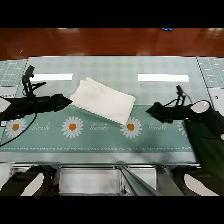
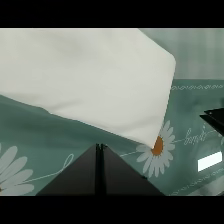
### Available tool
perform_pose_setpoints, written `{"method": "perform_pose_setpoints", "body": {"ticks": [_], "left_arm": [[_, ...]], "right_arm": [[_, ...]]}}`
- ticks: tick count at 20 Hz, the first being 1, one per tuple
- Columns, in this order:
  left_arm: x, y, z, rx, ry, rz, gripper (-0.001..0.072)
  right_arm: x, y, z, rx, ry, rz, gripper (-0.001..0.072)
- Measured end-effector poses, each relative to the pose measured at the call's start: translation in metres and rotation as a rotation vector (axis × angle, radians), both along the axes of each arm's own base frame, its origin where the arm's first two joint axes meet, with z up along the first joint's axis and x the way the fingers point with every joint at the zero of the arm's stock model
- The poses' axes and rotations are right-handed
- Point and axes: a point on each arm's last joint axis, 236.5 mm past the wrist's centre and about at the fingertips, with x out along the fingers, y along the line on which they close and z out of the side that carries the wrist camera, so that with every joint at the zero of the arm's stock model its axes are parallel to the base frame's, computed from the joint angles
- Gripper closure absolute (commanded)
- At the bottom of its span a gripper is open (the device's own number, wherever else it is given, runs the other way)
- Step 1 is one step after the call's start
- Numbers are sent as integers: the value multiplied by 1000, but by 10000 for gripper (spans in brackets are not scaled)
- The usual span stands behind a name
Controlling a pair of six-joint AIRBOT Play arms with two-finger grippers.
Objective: Fold the shirts.
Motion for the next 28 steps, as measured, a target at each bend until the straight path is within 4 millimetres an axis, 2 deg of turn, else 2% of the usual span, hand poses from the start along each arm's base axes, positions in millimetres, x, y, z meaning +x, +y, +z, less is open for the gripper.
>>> {"method": "perform_pose_setpoints", "body": {"ticks": [4, 8, 10, 11, 14, 18, 22, 25, 28], "left_arm": [[1, -2, -5, 3, 2, 3, 688], [3, -2, -7, 3, 2, 9, 688], [3, -2, -7, 3, 0, 12, 688], [3, -2, -7, 2, 2, 14, 688], [3, -2, -6, 2, 1, 15, 688], [4, -2, -8, 2, 5, 16, 688], [5, -1, -9, 3, 8, 18, 688], [5, -1, -10, 4, 8, 19, 688], [3, -3, -10, 2, 16, 10, 688]], "right_arm": [[9, 50, -21, 130, 55, 74, 294], [24, 95, -26, 197, 75, 159, 320], [33, 106, -28, 193, 65, 191, 525], [38, 110, -27, 187, 53, 205, 690], [56, 123, -7, 202, -5, 258, 687], [87, 135, 45, 183, -118, 364, 688], [120, 133, 128, 139, -285, 422, 688], [135, 108, 189, 78, -386, 411, 688], [129, 67, 236, -19, -437, 396, 690]]}}
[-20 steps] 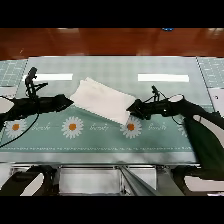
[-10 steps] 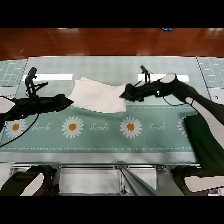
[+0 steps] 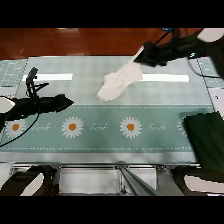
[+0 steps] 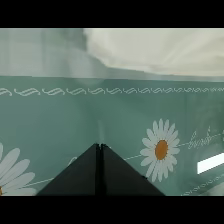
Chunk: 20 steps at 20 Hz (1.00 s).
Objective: Fold the shirts.
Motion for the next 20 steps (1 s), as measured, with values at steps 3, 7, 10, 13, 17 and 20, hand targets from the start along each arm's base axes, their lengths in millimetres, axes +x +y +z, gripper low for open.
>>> {"method": "perform_pose_setpoints", "body": {"ticks": [3, 7, 10, 13, 17, 20], "left_arm": [[-2, -1, 0, -1, 6, -7, 688], [0, 0, 0, 1, 0, -1, 688], [2, 1, 0, 5, -11, 0, 688], [7, 4, 2, 12, -34, 15, 688], [18, 9, 6, 21, -72, 50, 688], [27, 14, 8, 28, -101, 81, 688]], "right_arm": [[-17, -57, 39, -87, -50, -90, 691], [-51, -136, 83, -171, -98, -255, 692], [-81, -195, 103, -219, -103, -406, 692], [-112, -246, 110, -252, -71, -550, 692], [-152, -292, 103, -266, 24, -673, 691], [-176, -314, 100, -261, 67, -734, 692]]}}
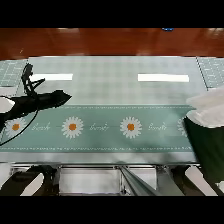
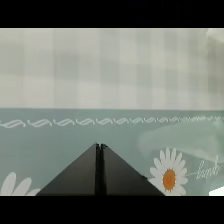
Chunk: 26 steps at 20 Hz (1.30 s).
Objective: Fold the shirts.
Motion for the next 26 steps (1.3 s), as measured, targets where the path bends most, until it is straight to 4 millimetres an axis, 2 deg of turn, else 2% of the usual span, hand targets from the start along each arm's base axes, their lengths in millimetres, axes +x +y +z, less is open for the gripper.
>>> {"method": "perform_pose_setpoints", "body": {"ticks": [4, 6, 8, 11, 13, 15, 16, 17, 19, 22, 23, 24, 25, 26], "left_arm": [[5, -2, -1, 6, -16, 8, 688], [5, -8, -3, 7, -14, -7, 688], [5, -14, -4, 10, -19, -16, 688], [10, -16, -4, 14, -32, -11, 688], [14, -16, -6, 17, -35, -4, 688], [16, -16, -12, 20, -22, -1, 688], [17, -16, -16, 22, -11, 1, 688], [18, -16, -22, 24, 4, 1, 688], [19, -15, -34, 28, 32, 4, 688], [28, -12, -40, 39, 37, 11, 688], [36, -10, -35, 41, 24, 15, 688], [46, -6, -26, 42, 1, 25, 688], [58, -1, -13, 41, -26, 34, 688], [69, 2, 1, 38, -52, 36, 689]], "right_arm": [[-19, -18, 1, 0, -14, -64, 691], [-39, -27, -11, -13, 24, -146, 692], [-72, -37, -39, -18, 120, -271, 691], [-134, -43, -93, -4, 318, -496, 689], [-177, -42, -128, 0, 468, -634, 687], [-209, -39, -152, 5, 589, -718, 683], [-223, -38, -161, 3, 644, -754, 556], [-236, -39, -168, -2, 696, -792, 310], [-255, -37, -179, 0, 776, -836, 300], [-263, -38, -189, 28, 837, -856, 319], [-259, -37, -191, 51, 836, -850, 410], [-249, -40, -191, 75, 810, -838, 545], [-228, -44, -190, 103, 747, -808, 646], [-198, -50, -186, 129, 651, -759, 687]]}}
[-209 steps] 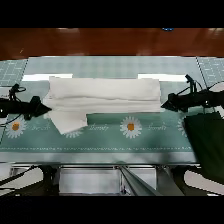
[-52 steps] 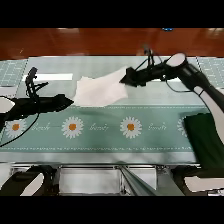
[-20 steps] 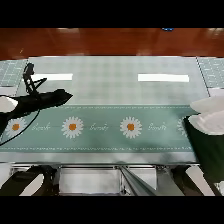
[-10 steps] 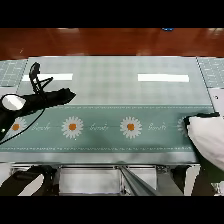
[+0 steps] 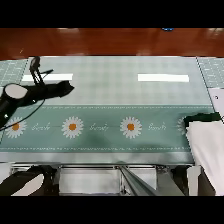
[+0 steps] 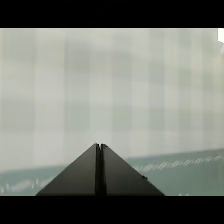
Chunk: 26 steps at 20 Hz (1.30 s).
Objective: Fold the shirts.
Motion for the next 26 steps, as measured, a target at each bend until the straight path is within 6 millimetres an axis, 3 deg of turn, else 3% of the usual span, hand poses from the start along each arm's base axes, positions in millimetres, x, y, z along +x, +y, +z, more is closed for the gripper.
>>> {"method": "perform_pose_setpoints", "body": {"ticks": [2, 4, 6, 8, 10, 12, 14, 26], "left_arm": [[24, 4, 36, -7, -61, -8, 689], [42, -5, 70, -14, -103, -59, 690], [49, -25, 86, -7, -101, -151, 690], [46, -33, 68, 68, -7, -202, 688], [35, -27, 41, 158, 110, -218, 688], [25, -19, 22, 231, 194, -227, 688], [19, -12, 13, 271, 240, -230, 688], [8, -3, 1, 330, 311, -234, 688]], "right_arm": [[86, -4, 20, -9, -257, 152, 687], [187, 20, 50, -2, -492, 383, 688], [272, 84, 63, 40, -605, 671, 688], [317, 149, 42, 68, -551, 919, 688], [332, 195, 1, 64, -389, 1096, 689], [333, 214, -36, 21, -227, 1197, 688], [335, 221, -52, -20, -152, 1243, 688], [342, 226, -66, -101, -89, 1286, 688]]}}
